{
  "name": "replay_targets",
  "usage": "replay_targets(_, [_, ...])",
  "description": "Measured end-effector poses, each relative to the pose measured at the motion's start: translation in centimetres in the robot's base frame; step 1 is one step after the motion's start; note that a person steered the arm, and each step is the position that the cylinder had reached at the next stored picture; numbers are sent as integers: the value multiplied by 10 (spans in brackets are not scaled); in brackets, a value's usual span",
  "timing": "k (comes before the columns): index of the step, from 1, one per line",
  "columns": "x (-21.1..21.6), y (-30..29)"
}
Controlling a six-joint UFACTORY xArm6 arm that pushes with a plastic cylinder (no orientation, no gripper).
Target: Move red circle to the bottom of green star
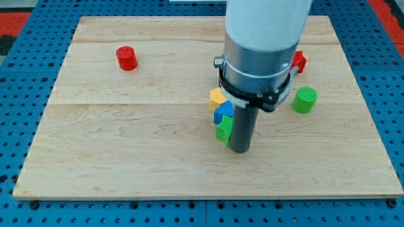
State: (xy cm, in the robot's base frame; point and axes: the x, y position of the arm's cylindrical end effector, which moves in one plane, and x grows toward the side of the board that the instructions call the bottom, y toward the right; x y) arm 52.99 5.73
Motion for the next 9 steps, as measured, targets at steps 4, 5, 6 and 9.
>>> replay_targets(4, [-19, -82])
replay_targets(5, [-56, -129])
replay_targets(6, [-72, -123])
replay_targets(9, [-109, -50])
